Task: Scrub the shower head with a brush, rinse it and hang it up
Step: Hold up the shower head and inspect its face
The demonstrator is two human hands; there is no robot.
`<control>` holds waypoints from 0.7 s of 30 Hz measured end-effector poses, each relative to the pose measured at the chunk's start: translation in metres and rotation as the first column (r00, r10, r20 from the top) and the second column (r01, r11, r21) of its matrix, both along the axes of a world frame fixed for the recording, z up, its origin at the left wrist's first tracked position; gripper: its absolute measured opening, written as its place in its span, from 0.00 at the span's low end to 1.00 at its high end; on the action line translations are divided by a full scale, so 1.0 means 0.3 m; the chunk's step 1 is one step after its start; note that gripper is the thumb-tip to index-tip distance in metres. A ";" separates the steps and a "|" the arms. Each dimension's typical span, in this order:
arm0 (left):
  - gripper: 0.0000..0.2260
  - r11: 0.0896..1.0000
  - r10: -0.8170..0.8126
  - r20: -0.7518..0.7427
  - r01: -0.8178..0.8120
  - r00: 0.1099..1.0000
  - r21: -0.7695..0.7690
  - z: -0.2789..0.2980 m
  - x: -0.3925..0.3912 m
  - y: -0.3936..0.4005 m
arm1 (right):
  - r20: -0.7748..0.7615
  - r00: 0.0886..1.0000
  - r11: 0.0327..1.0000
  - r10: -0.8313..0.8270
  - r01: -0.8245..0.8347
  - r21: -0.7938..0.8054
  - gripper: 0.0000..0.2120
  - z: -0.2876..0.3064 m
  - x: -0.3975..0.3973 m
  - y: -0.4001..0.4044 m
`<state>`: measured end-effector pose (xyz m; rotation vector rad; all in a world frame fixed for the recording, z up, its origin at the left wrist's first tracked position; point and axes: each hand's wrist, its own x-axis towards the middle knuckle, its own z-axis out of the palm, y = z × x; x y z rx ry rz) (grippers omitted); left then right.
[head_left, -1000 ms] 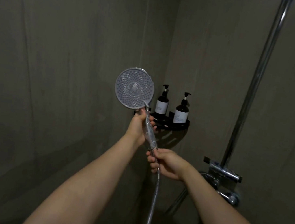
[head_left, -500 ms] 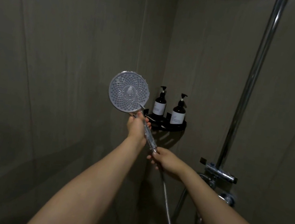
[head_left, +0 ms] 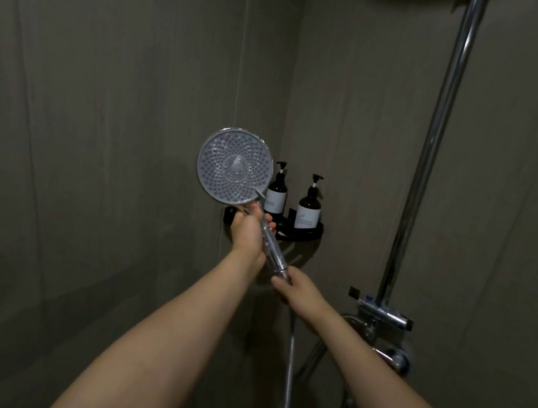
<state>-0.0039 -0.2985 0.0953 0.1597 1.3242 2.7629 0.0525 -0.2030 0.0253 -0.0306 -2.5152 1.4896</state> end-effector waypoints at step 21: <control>0.06 0.996 0.022 0.048 -0.026 0.999 0.082 -0.030 0.004 -0.048 | -0.009 0.999 0.988 -0.047 0.045 -0.146 0.07 -0.001 0.029 -0.010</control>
